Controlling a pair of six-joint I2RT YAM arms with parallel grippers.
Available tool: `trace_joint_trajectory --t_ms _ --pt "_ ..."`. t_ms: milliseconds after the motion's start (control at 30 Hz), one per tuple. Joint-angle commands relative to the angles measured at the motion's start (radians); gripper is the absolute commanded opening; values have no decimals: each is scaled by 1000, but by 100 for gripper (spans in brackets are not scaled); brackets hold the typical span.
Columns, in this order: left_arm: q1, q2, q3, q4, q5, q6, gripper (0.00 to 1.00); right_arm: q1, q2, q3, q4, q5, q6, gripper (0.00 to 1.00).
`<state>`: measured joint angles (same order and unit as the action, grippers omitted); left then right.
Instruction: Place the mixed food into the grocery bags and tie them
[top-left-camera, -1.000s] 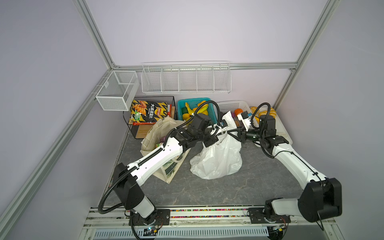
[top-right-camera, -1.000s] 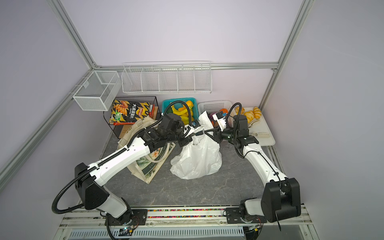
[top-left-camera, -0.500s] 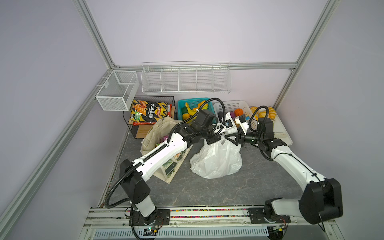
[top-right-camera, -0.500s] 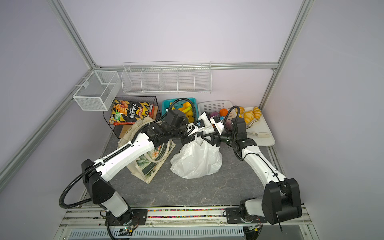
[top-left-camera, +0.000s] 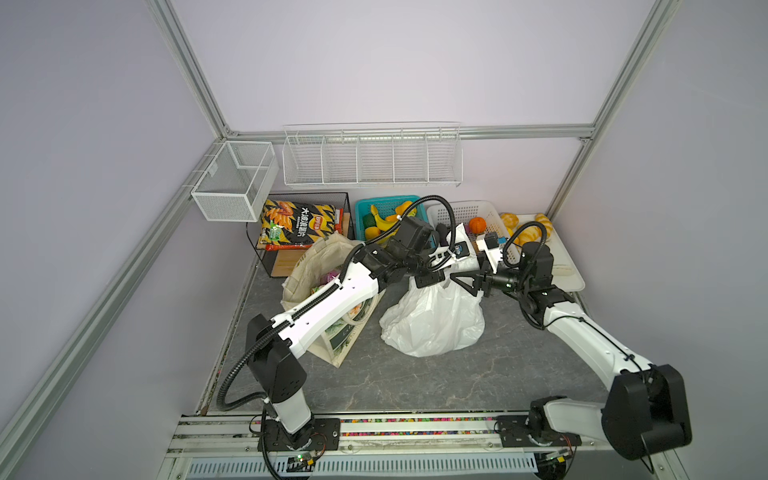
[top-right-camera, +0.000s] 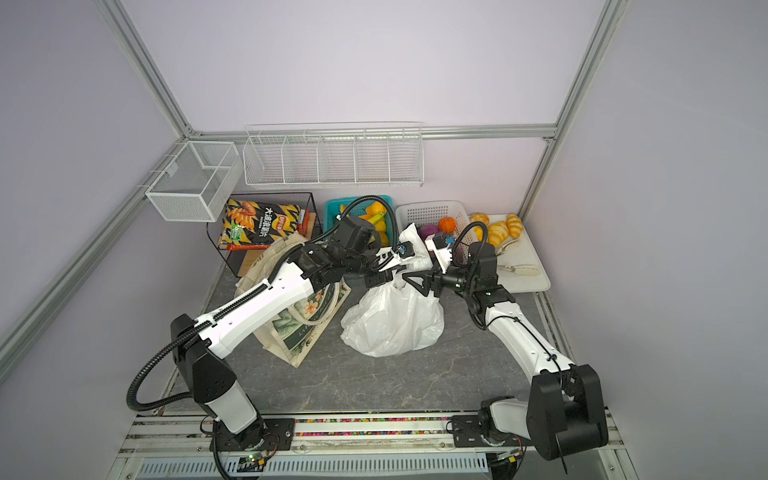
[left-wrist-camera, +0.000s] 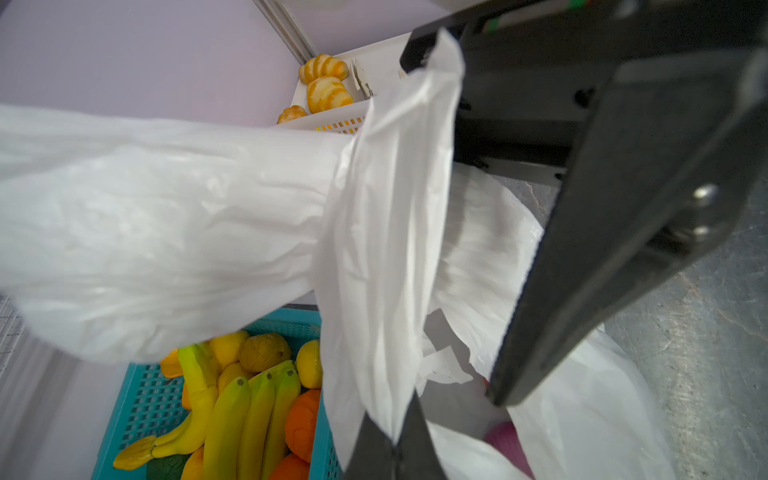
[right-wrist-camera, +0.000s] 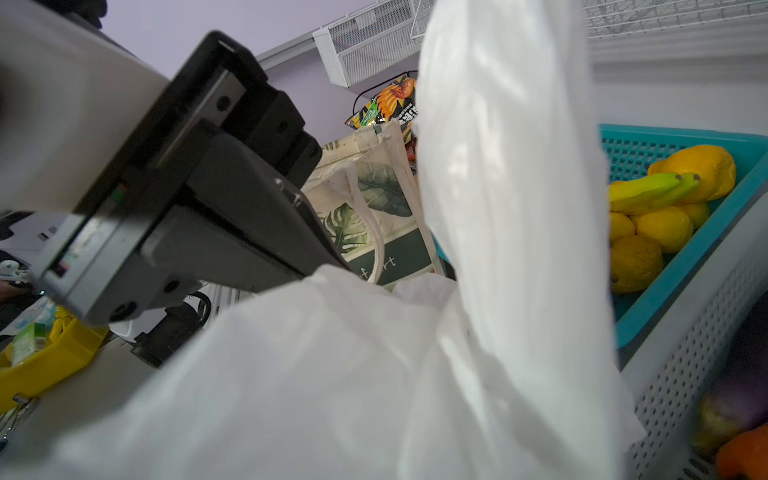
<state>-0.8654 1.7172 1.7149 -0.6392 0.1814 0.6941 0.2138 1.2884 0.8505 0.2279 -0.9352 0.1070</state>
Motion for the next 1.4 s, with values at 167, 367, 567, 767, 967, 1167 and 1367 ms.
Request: trace_joint_trajectory --t_ms 167,367,567,767,967,1167,1367 --pt "-12 33 15 28 52 79 0 -2 -23 -49 190 -18 129 70" --pt "-12 48 6 27 51 101 0 -2 -31 -58 221 -11 157 68" --pt "-12 53 -14 25 43 120 0 -1 -27 -56 231 6 174 63" --pt "-12 45 -30 39 39 119 0 -3 -17 -52 211 9 162 43" --pt "-12 17 -61 85 -15 95 0 -3 -23 -46 157 16 119 21" --pt "-5 -54 -143 178 -36 26 0 -1 -34 -31 103 31 86 6" --pt "21 -146 -221 213 -5 -112 25 -3 -55 -32 62 47 56 6"
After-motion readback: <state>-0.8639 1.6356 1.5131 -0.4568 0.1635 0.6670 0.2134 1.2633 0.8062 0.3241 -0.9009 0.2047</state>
